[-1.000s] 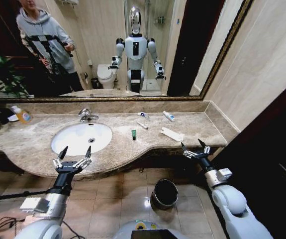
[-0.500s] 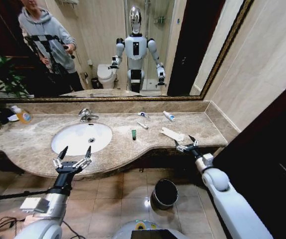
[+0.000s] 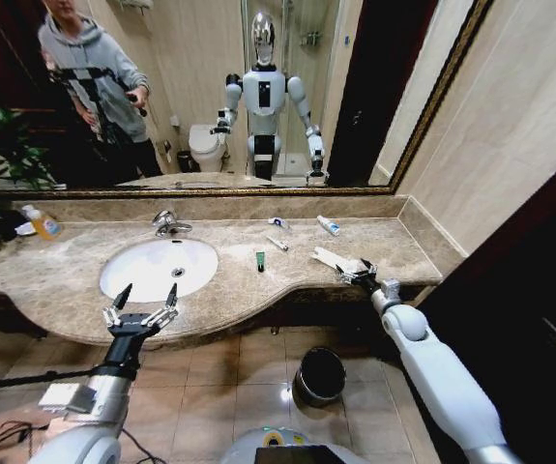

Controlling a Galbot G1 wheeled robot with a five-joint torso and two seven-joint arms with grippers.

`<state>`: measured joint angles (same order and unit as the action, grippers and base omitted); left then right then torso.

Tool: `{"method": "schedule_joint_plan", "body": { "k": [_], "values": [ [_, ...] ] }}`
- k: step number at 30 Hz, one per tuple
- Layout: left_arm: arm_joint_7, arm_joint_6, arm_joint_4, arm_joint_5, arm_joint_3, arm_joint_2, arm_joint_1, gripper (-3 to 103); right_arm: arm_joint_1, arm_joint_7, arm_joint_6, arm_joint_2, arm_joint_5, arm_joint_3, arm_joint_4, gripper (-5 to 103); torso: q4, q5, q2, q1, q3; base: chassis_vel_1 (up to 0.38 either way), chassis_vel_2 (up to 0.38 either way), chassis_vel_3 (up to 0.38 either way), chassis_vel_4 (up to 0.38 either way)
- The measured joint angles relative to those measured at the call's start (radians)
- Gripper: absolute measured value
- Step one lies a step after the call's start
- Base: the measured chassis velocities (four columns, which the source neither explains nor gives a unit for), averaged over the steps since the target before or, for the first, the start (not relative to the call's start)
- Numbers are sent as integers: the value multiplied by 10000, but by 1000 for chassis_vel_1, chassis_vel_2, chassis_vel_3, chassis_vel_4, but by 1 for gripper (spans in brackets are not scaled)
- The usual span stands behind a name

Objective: Pick up the trash from the sink and place it in the trash bin.

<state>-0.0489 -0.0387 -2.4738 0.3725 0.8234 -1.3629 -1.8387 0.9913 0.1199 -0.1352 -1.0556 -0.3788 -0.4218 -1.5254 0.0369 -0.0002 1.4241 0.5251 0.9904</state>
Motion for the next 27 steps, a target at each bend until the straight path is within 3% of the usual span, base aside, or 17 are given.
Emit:
{"method": "schedule_joint_plan", "body": {
  "k": [4, 7, 10, 13, 15, 27],
  "values": [
    [0, 0, 0, 0, 0, 0, 0, 100, 40, 75, 30, 66, -49, -37, 10, 79, 0, 1, 0, -1, -1, 0, 0, 0, 0],
    [0, 0, 0, 0, 0, 0, 0, 100, 122, 155, 129, 81, -52, -107, -9, 66, -1, 1, 0, -2, 0, 0, 0, 0, 0],
    [0, 0, 0, 0, 0, 0, 0, 100, 158, 185, 164, 82, -53, -138, -41, 62, -1, 2, 0, -2, 0, 0, 0, 0, 0],
    [0, 0, 0, 0, 0, 0, 0, 100, 235, 221, 189, 82, -67, -227, -129, 51, -1, 2, 0, -1, 0, 0, 0, 0, 0],
    [0, 0, 0, 0, 0, 0, 0, 100, 263, 243, 206, 82, -70, -256, -151, 51, -1, 2, 0, -1, 0, 0, 0, 0, 0],
    [0, 0, 0, 0, 0, 0, 0, 100, 818, 478, 368, 167, -209, -753, -696, 14, -1, 3, 0, -1, -1, 0, 0, 0, 0]
  ]
}}
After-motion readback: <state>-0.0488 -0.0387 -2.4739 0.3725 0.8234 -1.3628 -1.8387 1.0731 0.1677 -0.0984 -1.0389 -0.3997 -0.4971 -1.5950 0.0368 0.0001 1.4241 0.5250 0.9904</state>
